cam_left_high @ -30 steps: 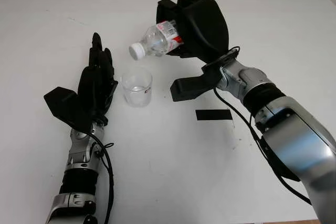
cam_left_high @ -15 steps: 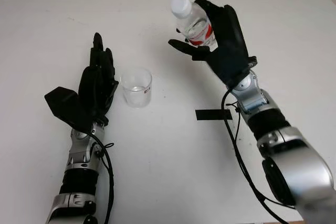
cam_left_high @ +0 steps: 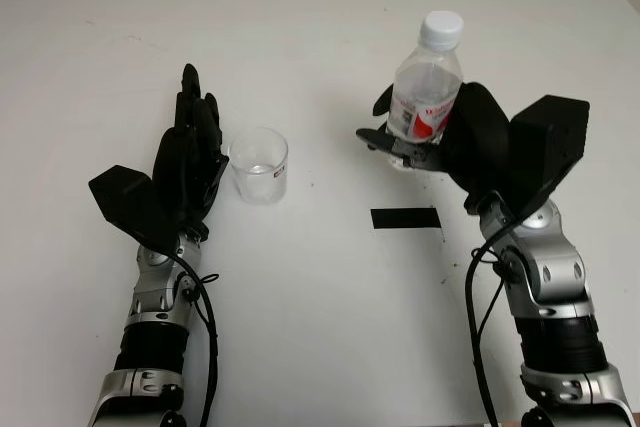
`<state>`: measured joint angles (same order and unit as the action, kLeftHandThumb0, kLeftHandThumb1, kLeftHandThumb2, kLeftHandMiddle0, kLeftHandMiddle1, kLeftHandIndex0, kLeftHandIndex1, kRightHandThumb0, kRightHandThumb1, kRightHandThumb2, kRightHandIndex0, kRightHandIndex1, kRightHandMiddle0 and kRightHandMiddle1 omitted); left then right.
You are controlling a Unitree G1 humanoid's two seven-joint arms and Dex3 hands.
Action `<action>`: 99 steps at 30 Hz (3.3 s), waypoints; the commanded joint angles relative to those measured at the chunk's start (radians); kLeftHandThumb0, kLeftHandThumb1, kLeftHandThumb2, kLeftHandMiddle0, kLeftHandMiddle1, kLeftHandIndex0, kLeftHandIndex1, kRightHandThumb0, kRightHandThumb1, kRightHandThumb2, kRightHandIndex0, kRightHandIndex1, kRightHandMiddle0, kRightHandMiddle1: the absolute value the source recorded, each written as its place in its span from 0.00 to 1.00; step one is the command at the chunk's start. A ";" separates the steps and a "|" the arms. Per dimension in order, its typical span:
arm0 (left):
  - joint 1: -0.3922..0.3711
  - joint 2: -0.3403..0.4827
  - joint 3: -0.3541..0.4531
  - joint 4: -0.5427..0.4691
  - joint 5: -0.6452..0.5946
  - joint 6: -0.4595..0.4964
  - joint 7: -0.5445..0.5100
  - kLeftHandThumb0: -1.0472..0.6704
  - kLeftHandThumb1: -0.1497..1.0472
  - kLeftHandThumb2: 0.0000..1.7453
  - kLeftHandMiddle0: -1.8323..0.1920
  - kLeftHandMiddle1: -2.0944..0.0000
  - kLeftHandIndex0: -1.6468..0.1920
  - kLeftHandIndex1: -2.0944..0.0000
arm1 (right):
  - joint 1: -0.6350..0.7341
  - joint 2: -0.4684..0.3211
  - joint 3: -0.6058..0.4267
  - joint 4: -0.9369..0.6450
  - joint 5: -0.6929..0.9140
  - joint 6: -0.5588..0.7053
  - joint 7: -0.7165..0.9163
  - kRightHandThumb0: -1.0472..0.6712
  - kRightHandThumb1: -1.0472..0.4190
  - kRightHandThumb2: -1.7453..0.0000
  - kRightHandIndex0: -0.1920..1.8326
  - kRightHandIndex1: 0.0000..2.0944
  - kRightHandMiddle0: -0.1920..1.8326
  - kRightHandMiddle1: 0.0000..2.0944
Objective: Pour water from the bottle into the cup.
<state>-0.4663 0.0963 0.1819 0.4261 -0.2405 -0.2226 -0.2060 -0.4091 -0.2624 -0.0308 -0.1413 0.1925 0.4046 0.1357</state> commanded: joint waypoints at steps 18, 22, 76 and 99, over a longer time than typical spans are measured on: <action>0.022 0.000 0.007 -0.038 -0.015 0.022 -0.014 0.13 1.00 0.41 0.99 0.97 1.00 0.99 | 0.058 0.113 0.011 -0.032 -0.039 0.024 -0.042 0.44 0.00 0.87 0.79 1.00 0.62 1.00; 0.029 0.005 0.009 -0.054 -0.019 0.038 -0.013 0.13 1.00 0.41 1.00 0.98 1.00 0.99 | 0.085 0.117 0.020 0.000 -0.070 -0.046 -0.040 0.46 0.00 0.86 0.80 1.00 0.63 1.00; 0.036 0.038 0.022 -0.079 -0.027 0.077 -0.041 0.14 1.00 0.40 1.00 0.99 1.00 1.00 | 0.213 0.095 0.038 0.110 -0.166 -0.236 0.052 0.35 0.04 0.97 0.01 0.74 0.11 0.92; 0.031 0.052 0.029 -0.072 -0.031 0.075 -0.054 0.14 1.00 0.40 1.00 0.98 1.00 1.00 | 0.293 0.085 0.043 0.023 -0.200 -0.238 0.036 0.23 0.08 0.97 0.04 0.06 0.02 0.23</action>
<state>-0.4452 0.1433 0.2077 0.3617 -0.2699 -0.1397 -0.2557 -0.1414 -0.1572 0.0212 -0.1150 -0.0028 0.1726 0.1684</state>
